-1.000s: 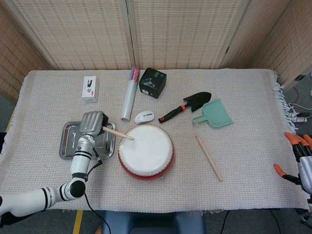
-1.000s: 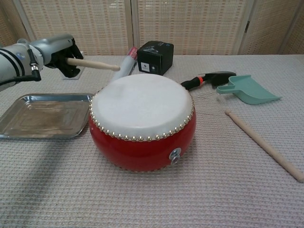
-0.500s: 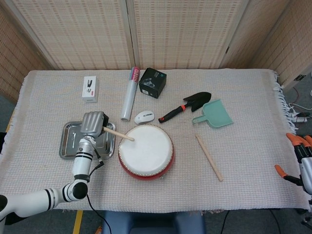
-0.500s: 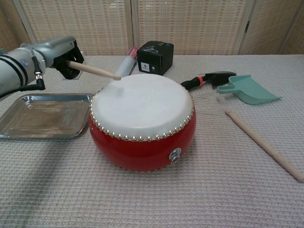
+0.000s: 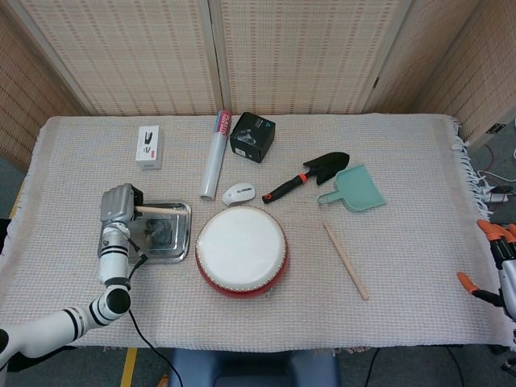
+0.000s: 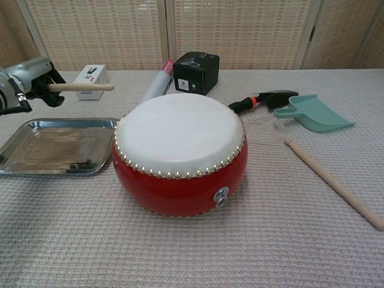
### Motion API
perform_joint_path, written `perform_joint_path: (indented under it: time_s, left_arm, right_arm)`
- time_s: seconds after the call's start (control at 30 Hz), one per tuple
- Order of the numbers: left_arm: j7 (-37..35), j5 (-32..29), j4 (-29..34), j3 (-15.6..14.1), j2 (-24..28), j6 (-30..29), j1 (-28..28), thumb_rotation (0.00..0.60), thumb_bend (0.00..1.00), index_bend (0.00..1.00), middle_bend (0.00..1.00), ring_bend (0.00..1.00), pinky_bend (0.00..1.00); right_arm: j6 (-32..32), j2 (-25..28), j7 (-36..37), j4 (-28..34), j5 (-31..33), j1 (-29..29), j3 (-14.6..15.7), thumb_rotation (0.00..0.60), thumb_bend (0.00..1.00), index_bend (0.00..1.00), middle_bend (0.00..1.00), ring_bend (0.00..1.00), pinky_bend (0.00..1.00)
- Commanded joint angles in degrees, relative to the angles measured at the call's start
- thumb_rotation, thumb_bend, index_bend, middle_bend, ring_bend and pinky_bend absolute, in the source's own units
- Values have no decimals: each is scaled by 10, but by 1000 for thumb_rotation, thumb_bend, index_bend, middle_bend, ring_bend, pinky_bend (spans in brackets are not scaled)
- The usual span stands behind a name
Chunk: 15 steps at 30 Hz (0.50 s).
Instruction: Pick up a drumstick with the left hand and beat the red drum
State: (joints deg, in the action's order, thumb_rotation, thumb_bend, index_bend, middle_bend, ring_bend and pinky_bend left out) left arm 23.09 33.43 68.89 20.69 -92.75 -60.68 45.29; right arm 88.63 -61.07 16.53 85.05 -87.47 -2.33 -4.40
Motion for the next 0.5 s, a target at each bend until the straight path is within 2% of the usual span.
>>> perform_joint_path:
  time_s: [0.03, 0.2, 0.5]
  left_arm:
    - [17, 11, -65, -28, -28, 3, -9, 600, 623, 964, 989, 945, 1000]
    - [34, 0, -106, -27, -49, 26, -7, 600, 622, 961, 977, 933, 1000]
    - [55, 10, -132, -9, -76, 37, 16, 600, 622, 961, 965, 925, 1000]
  right_arm:
    - [-5, -1, 1, -2, 0, -3, 0, 600, 242, 47, 105, 0, 47]
    - [-10, -3, 1, -4, 3, -6, -1, 600, 242, 47, 105, 0, 47]
    - [-11, -2, 0, -4, 10, -3, -2, 600, 242, 47, 105, 0, 47]
